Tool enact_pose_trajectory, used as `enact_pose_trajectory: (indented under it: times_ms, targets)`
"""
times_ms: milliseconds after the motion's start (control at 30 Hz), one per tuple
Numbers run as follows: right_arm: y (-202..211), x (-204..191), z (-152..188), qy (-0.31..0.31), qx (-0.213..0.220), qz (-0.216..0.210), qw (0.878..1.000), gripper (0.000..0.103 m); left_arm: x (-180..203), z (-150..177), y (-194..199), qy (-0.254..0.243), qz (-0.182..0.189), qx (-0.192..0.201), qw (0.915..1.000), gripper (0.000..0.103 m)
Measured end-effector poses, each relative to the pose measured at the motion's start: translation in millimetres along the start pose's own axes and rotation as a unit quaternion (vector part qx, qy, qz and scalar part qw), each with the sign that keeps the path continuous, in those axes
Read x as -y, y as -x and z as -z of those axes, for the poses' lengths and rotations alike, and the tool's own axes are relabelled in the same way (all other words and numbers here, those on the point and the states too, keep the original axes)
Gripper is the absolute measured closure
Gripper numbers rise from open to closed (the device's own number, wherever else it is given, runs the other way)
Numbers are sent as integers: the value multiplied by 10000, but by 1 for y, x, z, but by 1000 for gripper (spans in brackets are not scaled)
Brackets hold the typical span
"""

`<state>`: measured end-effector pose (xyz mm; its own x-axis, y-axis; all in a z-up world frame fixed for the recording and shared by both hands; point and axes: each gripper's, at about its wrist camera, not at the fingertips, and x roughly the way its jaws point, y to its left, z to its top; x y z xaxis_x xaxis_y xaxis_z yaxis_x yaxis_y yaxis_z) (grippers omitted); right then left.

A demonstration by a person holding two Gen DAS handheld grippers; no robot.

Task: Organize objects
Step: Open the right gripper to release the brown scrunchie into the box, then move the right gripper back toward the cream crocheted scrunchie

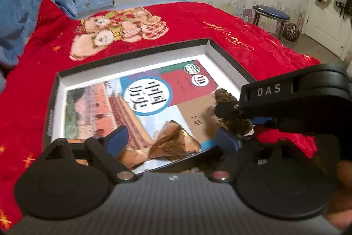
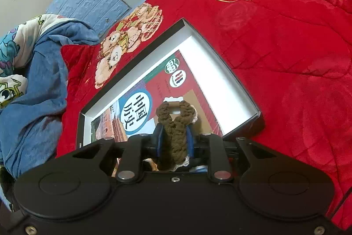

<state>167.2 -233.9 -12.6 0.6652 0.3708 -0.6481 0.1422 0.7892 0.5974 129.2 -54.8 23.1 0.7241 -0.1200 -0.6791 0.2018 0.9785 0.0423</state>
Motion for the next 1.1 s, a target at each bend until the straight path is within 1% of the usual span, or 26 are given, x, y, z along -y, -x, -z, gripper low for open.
enact_pose_trajectory:
  times_ms: [67, 100, 233, 333, 367, 433, 533, 600, 700, 800, 867, 933, 1000, 1067, 1100]
  targets:
    - [0, -3, 0, 86, 12, 54, 9999, 80, -2, 0, 6, -117, -154, -7, 9998, 11]
    - [0, -5, 1, 145, 22, 86, 9999, 77, -4, 0, 10, -144, -235, 11, 9996, 11]
    - [1, -16, 6, 475, 39, 141, 9988, 72, -21, -4, 29, -167, -492, 110, 9986, 11]
    - [2, -25, 10, 670, 52, 202, 9975, 63, -40, -10, 50, -64, -651, 272, 9975, 11]
    - [2, -27, 11, 736, 52, 218, 9970, 63, -46, -12, 57, 18, -680, 324, 9972, 11]
    - [3, -31, 12, 821, 92, 225, 9963, 57, -59, -16, 74, 183, -677, 460, 9965, 11]
    - [2, -33, 12, 770, 15, 83, 9970, 54, -73, -21, 95, 570, -720, 670, 9935, 11]
    - [3, -37, 14, 892, 56, 207, 9958, 51, -80, -21, 104, 751, -647, 743, 9923, 11]
    - [6, -36, 12, 854, 78, 315, 9958, 50, -83, -19, 116, 798, -570, 849, 9916, 11]
    - [14, -31, 7, 680, 145, 352, 9970, 44, -84, -15, 123, 786, -639, 813, 9915, 11]
    - [21, -31, 5, 661, 194, 431, 9967, 36, -86, -15, 126, 881, -655, 714, 9914, 11]
    - [32, -33, 4, 708, 275, 432, 9962, 15, -88, -12, 131, 966, -574, 726, 9910, 11]
    - [45, -39, 5, 843, 419, 394, 9948, 13, -90, -9, 138, 1040, -505, 852, 9896, 9]
    - [58, -46, 7, 1032, 540, 385, 9925, 13, -91, -6, 146, 1175, -477, 1044, 9864, 5]
    - [65, -50, 7, 1112, 604, 373, 9913, 13, -92, -4, 149, 1193, -430, 1114, 9856, 1]
